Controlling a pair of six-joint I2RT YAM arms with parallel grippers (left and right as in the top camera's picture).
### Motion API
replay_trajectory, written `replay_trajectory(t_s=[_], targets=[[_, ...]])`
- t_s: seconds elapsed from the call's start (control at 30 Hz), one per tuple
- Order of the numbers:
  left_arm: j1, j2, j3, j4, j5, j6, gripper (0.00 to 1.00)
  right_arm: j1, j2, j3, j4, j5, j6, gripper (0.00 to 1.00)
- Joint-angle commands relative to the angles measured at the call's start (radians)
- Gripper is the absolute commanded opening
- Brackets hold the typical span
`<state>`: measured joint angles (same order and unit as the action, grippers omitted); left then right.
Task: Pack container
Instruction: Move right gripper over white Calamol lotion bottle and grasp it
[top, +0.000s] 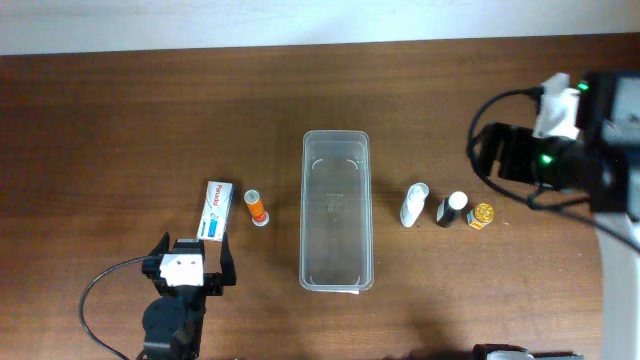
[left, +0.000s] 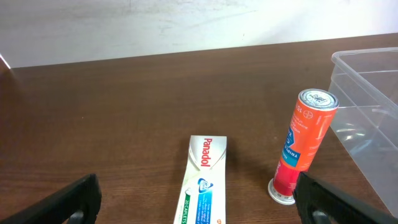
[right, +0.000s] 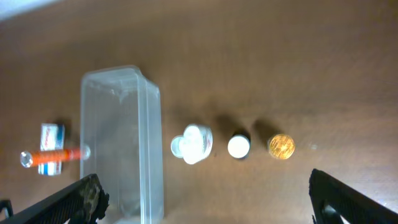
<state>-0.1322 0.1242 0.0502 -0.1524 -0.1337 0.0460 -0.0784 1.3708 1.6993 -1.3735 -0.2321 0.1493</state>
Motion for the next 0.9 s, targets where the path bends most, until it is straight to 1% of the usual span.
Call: replay_trajectory(t_s=[0.0,0.13,0.17,0.3,0.4,0.47,0.53,0.6,0.73,0.83,0.87], targets=[[0.004,-0.008,-0.006,0.003,0.007,0.016,0.99,0.084,0.071,0.017,-0.024,0.027,-0.007,0.99],[0.004,-0.008,-0.006,0.003,0.007,0.016,0.99,0.214,0.16,0.003,-0.033,0.17,0.062,1.0],[0.004,-0.008,-0.006,0.003,0.007,0.016,0.99,0.243,0.183,0.002,-0.034,0.193,0.08,0.97],[0.004,-0.008,-0.006,0.003,0.007,0.016,0.99,0.324,0.28,0.002,-0.037,0.282,0.182,0.93],[0.004,-0.008,-0.006,0.003,0.007,0.016,0.99,0.346,0.343,0.002,-0.047,0.282,0.224,0.86],[0.004,-0.008,-0.006,0.003,0.007,0.016,0.99,0.353,0.378,0.002,-0.051,0.27,0.23,0.79],[0.004,-0.008,-0.006,0.003,0.007,0.016,1.0,0.354,0.406,0.002,-0.058,0.267,0.235,0.74],[0.004,-0.008,-0.006,0.003,0.007,0.016,1.0,0.354,0.423,-0.004,-0.063,0.267,0.243,0.71],[0.004,-0.008,-0.006,0.003,0.007,0.016,0.99,0.354,0.437,-0.042,-0.053,0.267,0.257,0.68],[0.004,-0.008,-0.006,0.003,0.007,0.016,0.99,0.354,0.437,-0.096,-0.028,0.267,0.257,0.6],[0.004,-0.008,-0.006,0.003,0.007,0.016,0.99,0.354,0.437,-0.111,-0.023,0.267,0.257,0.59]])
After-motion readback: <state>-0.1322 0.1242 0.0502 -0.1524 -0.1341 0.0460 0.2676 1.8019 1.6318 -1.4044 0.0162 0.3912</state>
